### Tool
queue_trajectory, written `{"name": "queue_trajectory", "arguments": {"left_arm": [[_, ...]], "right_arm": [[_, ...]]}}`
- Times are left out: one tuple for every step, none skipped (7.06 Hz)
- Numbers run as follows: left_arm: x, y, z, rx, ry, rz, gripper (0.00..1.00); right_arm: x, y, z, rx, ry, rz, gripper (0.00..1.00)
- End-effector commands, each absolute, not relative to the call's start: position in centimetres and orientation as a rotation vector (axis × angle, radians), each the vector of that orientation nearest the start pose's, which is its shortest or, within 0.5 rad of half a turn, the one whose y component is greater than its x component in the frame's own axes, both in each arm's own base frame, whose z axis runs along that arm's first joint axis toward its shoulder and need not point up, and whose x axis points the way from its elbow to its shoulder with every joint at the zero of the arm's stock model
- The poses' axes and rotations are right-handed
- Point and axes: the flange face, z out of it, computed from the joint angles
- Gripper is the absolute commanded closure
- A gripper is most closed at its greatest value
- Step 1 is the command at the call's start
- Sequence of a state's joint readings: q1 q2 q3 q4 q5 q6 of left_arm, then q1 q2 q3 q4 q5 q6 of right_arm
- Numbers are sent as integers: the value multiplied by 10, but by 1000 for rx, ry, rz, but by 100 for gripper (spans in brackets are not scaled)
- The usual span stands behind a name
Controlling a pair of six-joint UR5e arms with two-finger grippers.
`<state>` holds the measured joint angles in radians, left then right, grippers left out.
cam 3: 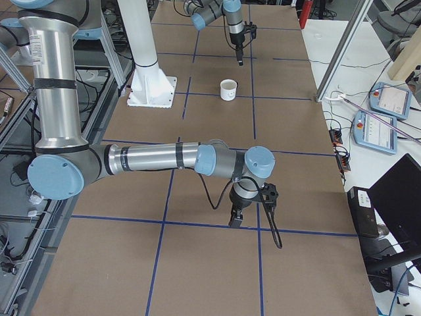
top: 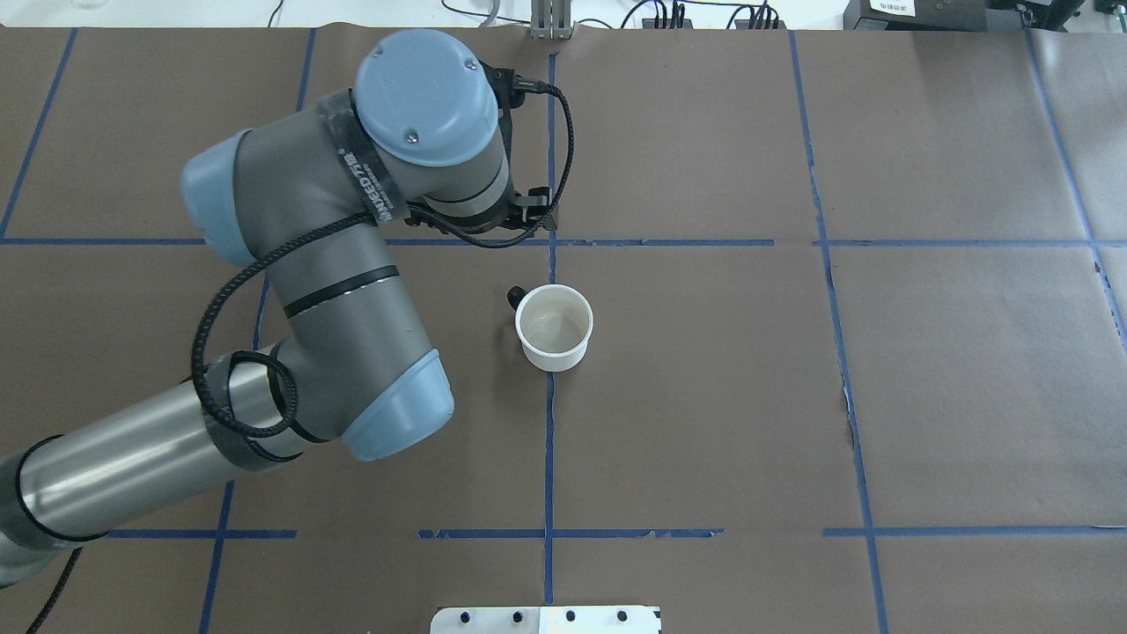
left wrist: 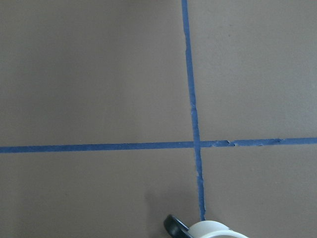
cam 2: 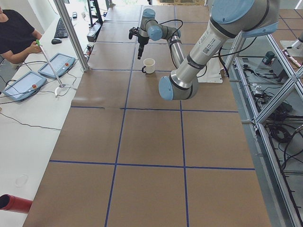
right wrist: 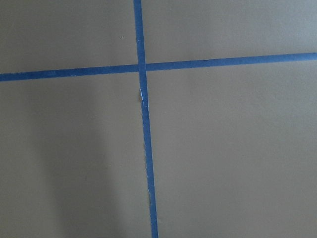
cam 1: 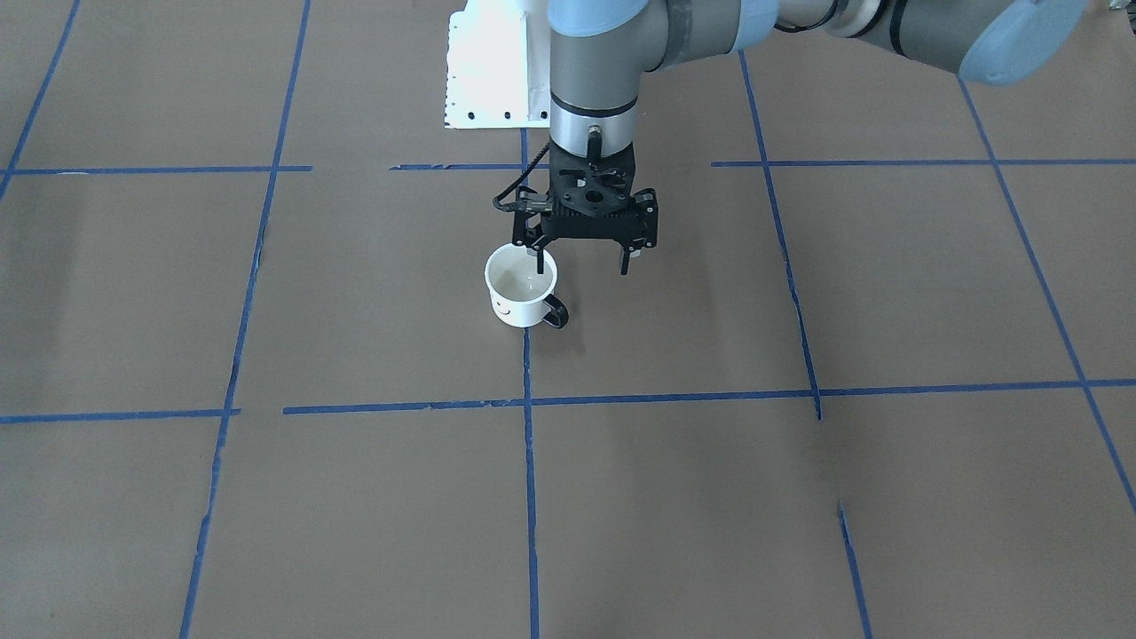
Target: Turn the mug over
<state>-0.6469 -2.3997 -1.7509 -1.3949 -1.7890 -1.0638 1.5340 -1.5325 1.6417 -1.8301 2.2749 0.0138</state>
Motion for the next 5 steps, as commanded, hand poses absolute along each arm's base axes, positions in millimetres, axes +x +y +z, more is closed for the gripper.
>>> {"name": "queue_trajectory", "arguments": {"left_arm": [[379, -503, 152, 304, 818, 42, 0], [356, -503, 176, 327, 789, 81, 0], [328, -517, 202, 336, 763, 108, 0], [289, -533, 236, 352, 746, 164, 0], [245, -542, 281, 367, 749, 226, 0]], "right_arm": [[51, -496, 634, -160, -699, 30, 0], [51, -496, 635, -162, -699, 31, 0], [51, -496, 635, -162, -699, 31, 0], [51, -496, 634, -160, -699, 30, 0], [51, -496, 634, -160, -699, 30, 0]]}}
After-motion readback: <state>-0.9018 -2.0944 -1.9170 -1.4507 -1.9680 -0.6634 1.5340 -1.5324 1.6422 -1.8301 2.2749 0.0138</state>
